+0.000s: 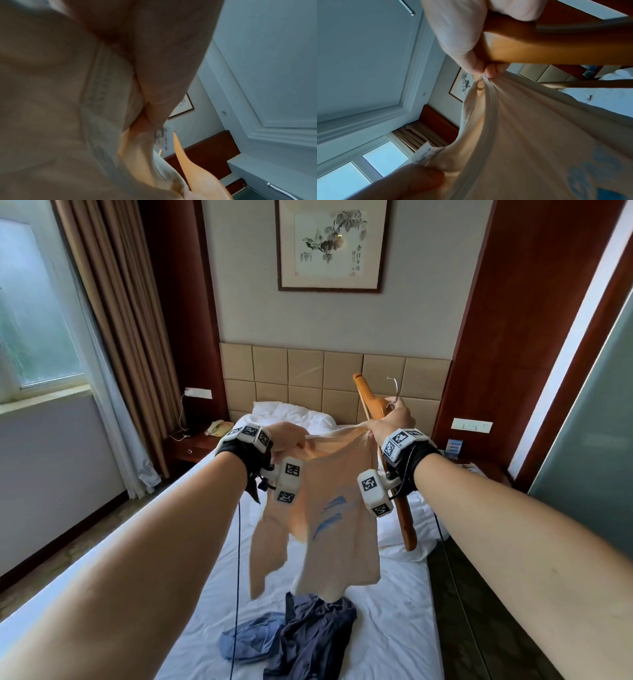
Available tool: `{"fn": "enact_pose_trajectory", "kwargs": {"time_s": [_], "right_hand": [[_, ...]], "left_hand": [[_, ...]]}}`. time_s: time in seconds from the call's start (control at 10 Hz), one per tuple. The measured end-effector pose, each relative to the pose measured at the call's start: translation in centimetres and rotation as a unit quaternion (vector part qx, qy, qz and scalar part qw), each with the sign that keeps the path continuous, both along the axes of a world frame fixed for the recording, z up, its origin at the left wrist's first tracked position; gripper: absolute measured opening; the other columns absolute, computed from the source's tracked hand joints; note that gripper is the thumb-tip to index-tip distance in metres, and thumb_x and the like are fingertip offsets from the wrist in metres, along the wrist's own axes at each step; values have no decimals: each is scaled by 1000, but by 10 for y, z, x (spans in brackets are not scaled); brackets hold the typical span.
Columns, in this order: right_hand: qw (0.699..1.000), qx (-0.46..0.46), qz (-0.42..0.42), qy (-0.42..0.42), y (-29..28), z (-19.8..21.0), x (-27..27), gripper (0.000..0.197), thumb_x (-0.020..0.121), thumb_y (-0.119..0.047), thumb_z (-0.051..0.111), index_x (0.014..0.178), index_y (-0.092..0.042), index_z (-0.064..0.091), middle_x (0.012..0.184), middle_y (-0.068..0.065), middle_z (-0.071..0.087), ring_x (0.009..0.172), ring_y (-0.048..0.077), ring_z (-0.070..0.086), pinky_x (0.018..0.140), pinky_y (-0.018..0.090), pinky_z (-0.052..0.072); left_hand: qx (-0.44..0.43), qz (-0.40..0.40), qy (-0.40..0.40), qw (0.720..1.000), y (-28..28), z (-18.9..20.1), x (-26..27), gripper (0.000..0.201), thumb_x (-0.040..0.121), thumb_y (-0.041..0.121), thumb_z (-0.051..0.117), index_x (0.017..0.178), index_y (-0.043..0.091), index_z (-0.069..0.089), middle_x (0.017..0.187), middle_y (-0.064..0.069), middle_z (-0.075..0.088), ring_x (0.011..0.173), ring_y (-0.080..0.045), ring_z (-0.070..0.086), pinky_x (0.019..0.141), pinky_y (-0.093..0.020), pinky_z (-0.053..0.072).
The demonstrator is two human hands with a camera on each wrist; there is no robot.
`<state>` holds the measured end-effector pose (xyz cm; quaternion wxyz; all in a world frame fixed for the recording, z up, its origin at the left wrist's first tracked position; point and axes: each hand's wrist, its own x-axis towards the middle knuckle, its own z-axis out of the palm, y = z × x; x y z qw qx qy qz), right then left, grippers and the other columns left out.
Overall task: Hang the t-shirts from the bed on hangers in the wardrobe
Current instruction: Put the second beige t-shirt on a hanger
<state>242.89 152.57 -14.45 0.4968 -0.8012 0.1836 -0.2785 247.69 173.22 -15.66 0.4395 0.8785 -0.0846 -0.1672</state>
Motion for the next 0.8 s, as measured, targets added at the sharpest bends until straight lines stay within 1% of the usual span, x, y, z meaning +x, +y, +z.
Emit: {"fn": "enact_pose_trajectory", "kwargs": {"time_s": [0.1,0.2,0.3,0.4,0.5,0.6,0.7,0.8], "right_hand": [[1000,-4,-19,-14,-2,-2,0,49,67,-7,81,106,-24,57,93,-5,61,83,20,63,75,27,51],[998,-5,-57,-39,-6,-4,0,45,73,-1,72,109,-22,57,94,-7,58,90,21,62,77,27,47],[996,-4,-74,-42,-7,-9,1,43,75,0,66,112,-19,56,104,-1,64,95,24,63,79,28,46],[996,-9,-78,-39,-8,-13,1,43,77,1,63,116,-16,55,110,3,65,88,21,58,76,25,40],[996,-16,-83,-28,-10,-17,2,41,80,2,60,117,-15,55,107,3,63,84,20,53,73,24,37],[996,-24,-80,-25,-10,-20,1,39,82,-2,62,117,-16,55,106,3,63,87,22,56,75,26,41],[996,-34,-76,-21,-12,-23,3,37,80,-5,66,114,-17,56,102,2,62,89,24,58,79,31,47],[997,-38,-73,-10,-18,-27,5,34,81,-9,70,108,-21,54,94,-2,59,83,22,57,71,28,42]], "left_hand": [[32,-4,-13,999,-1,6,-7,36,95,11,55,130,1,56,97,-1,66,73,-11,56,89,-30,55],[186,4,-70,980,8,3,-11,34,94,17,60,124,0,62,91,-7,67,64,-16,53,52,-19,43],[248,56,-98,962,21,-15,3,39,96,14,57,130,-5,54,129,-23,59,92,-24,57,44,-18,35],[258,56,-106,959,22,-18,-1,34,95,17,57,126,1,58,114,-16,63,97,-27,58,62,-22,45],[277,39,-49,959,29,-27,15,19,90,29,59,106,20,53,103,-4,58,90,-23,52,89,-34,48],[252,33,-92,963,30,-19,4,41,82,54,59,109,23,57,108,-2,61,90,-21,52,83,-31,42],[236,47,-160,957,35,-9,-24,59,85,47,68,134,19,53,122,-5,61,108,-26,59,88,-31,45],[173,22,-167,970,41,-1,-34,85,80,46,71,151,20,33,151,-3,40,131,-23,44,104,-29,37]]}}
